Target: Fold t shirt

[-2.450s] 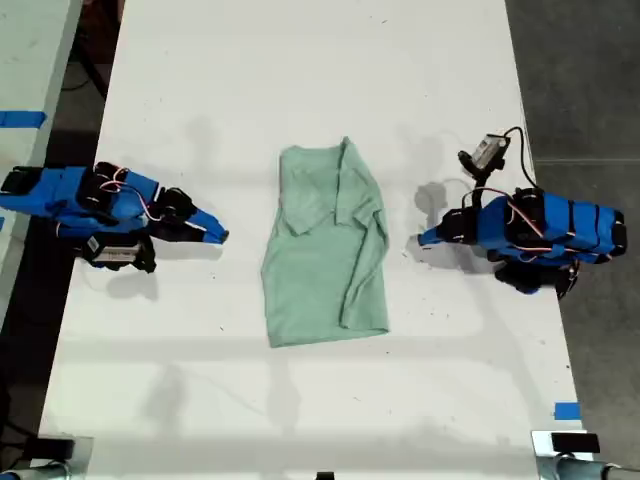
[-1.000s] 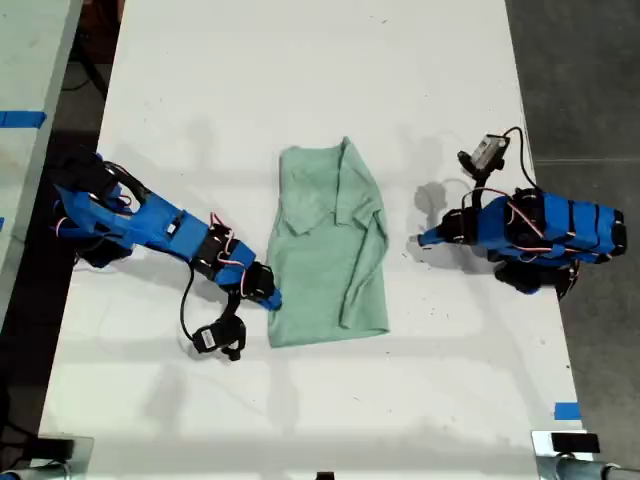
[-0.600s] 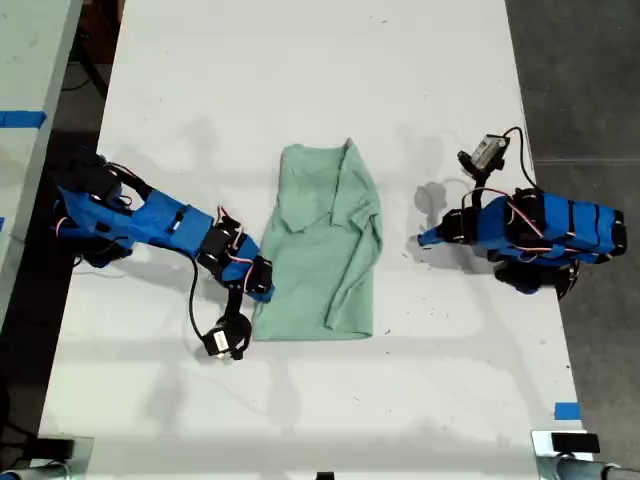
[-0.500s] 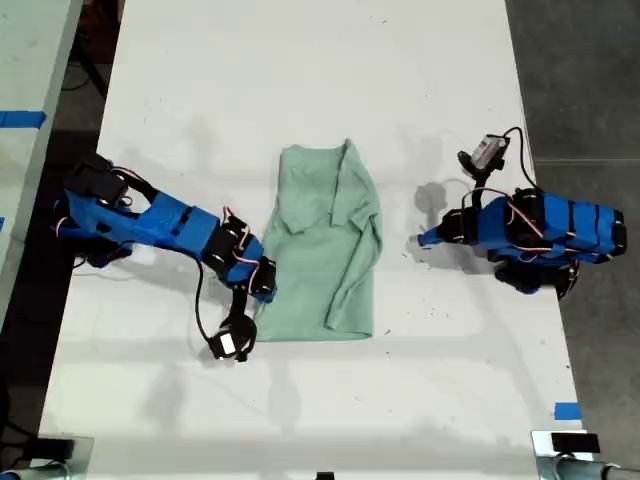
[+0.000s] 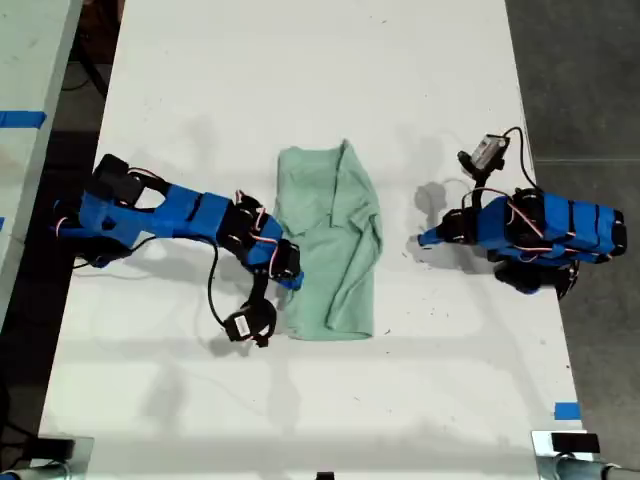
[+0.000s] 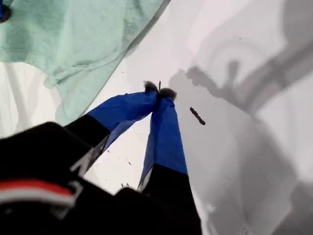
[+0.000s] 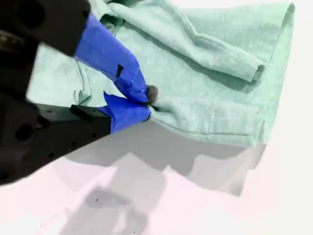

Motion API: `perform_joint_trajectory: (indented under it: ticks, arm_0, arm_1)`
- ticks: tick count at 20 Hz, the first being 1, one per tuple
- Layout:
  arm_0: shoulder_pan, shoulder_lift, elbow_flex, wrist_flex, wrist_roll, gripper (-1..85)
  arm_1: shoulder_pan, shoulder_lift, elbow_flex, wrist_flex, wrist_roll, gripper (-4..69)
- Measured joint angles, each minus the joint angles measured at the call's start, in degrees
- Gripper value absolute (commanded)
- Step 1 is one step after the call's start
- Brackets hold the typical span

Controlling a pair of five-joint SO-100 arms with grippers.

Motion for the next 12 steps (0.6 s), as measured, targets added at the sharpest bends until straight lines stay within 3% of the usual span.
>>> perform_joint_trajectory:
  ticks: [8, 12]
  arm_0:
    - [-2.9, -3.96, 0.0, -15.29, 13.1, -0.1]
    - [-3.25, -8.09, 0.0, -20.21, 15.29, -0.1]
  arm_1:
    - [0.0, 0.0, 0.0, 0.0, 0.0, 1.6]
    - [0.0, 0.0, 0.0, 0.0, -0.09, 1.6]
